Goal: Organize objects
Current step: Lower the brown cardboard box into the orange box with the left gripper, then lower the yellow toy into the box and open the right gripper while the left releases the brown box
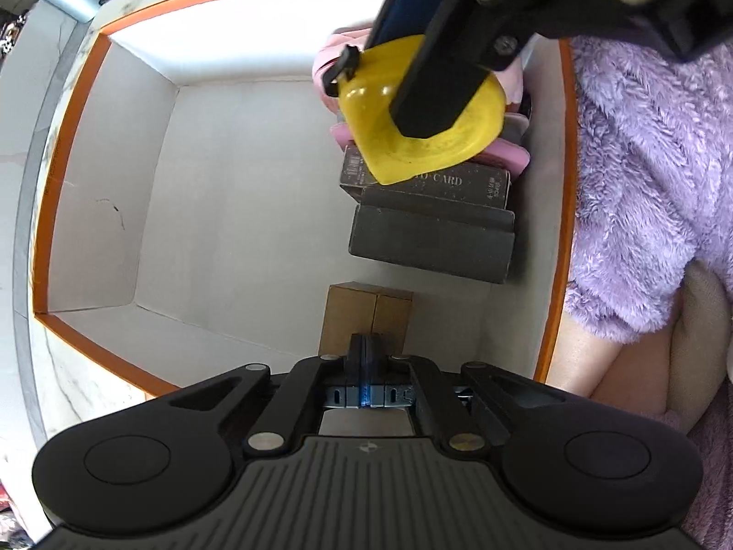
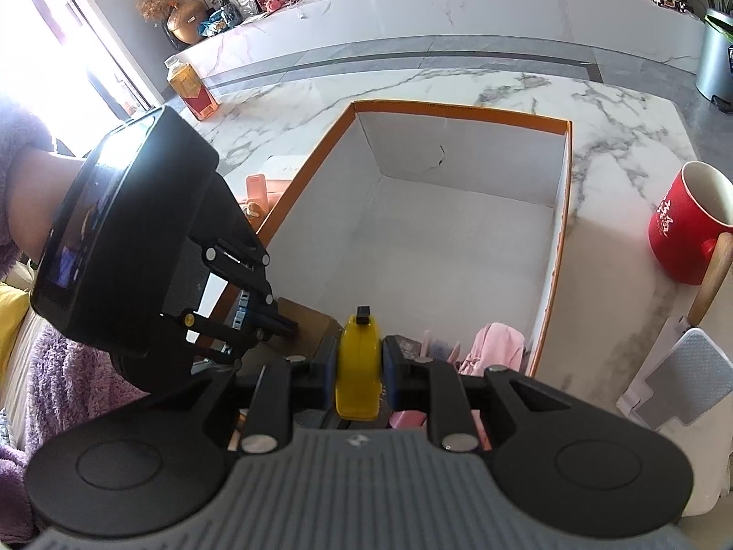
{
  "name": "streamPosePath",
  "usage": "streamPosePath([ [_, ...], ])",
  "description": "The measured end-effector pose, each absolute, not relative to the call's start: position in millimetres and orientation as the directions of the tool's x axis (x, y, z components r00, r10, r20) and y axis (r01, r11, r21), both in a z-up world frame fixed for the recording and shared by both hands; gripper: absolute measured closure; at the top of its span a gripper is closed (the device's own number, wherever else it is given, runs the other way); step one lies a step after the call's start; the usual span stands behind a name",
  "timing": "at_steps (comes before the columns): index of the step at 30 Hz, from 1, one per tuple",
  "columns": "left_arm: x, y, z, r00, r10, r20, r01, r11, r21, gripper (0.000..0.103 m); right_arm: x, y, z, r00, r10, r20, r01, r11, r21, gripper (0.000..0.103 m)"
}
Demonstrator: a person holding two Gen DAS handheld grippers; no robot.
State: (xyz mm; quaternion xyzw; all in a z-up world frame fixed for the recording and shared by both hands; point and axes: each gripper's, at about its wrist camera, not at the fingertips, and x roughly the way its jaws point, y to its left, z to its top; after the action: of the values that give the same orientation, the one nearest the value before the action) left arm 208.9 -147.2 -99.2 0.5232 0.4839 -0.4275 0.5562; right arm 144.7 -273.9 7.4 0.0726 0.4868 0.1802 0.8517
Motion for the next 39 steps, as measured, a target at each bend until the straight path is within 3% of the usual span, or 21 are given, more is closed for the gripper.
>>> streamPosePath([
  [2, 212.6, -146.0, -98.7, 0.158, 0.029, -0.987, 0.983, 0.089, 0.16, 0.102, 143.4, -274.0, 8.6, 0.463, 0.38, -0.801, -0.237, 0.924, 0.301, 0.081],
  [3, 215.4, -144.7, -97.8, 0.159, 0.02, -0.987, 0.982, 0.097, 0.161, 0.097, 143.0, -273.8, 9.6, 0.464, 0.382, -0.799, -0.239, 0.923, 0.303, 0.081],
  [7, 224.1, -140.4, -95.6, 0.163, 0.008, -0.987, 0.981, 0.106, 0.163, 0.062, 140.5, -273.0, 11.0, 0.462, 0.389, -0.797, -0.248, 0.92, 0.305, 0.081],
  [14, 252.7, -135.2, -97.1, 0.048, 0.01, -0.999, 0.989, 0.14, 0.049, 0.06, 141.3, -274.6, 6.1, 0.452, 0.389, -0.803, -0.24, 0.92, 0.311, 0.081],
  [19, 261.0, -127.8, -106.2, -0.077, 0.012, -0.997, 0.986, 0.151, -0.074, 0.051, 142.9, -275.3, 5.2, 0.452, 0.389, -0.802, -0.235, 0.92, 0.314, 0.081],
  [24, 262.9, -123.5, -101.7, -0.016, -0.019, -1.0, 0.988, 0.152, -0.019, 0.056, 144.5, -276.3, 2.1, 0.449, 0.387, -0.805, -0.227, 0.921, 0.317, 0.081],
  [30, 256.3, -118.5, -97.0, -0.04, 0.027, -0.999, 0.995, 0.095, -0.037, 0.078, 145.2, -274.9, 1.2, 0.443, 0.394, -0.805, -0.224, 0.919, 0.326, 0.081],
  [33, 262.1, -111.6, -94.9, -0.09, 0.061, -0.994, 0.993, 0.086, -0.084, 0.078, 144.5, -274.1, 3.4, 0.443, 0.396, -0.804, -0.226, 0.918, 0.327, 0.081],
  [39, 290.2, -90.9, -78.1, -0.036, -0.057, -0.998, 0.98, 0.194, -0.046, 0.074, 144.7, -272.2, 4.9, 0.438, 0.406, -0.802, -0.227, 0.913, 0.339, 0.081],
])
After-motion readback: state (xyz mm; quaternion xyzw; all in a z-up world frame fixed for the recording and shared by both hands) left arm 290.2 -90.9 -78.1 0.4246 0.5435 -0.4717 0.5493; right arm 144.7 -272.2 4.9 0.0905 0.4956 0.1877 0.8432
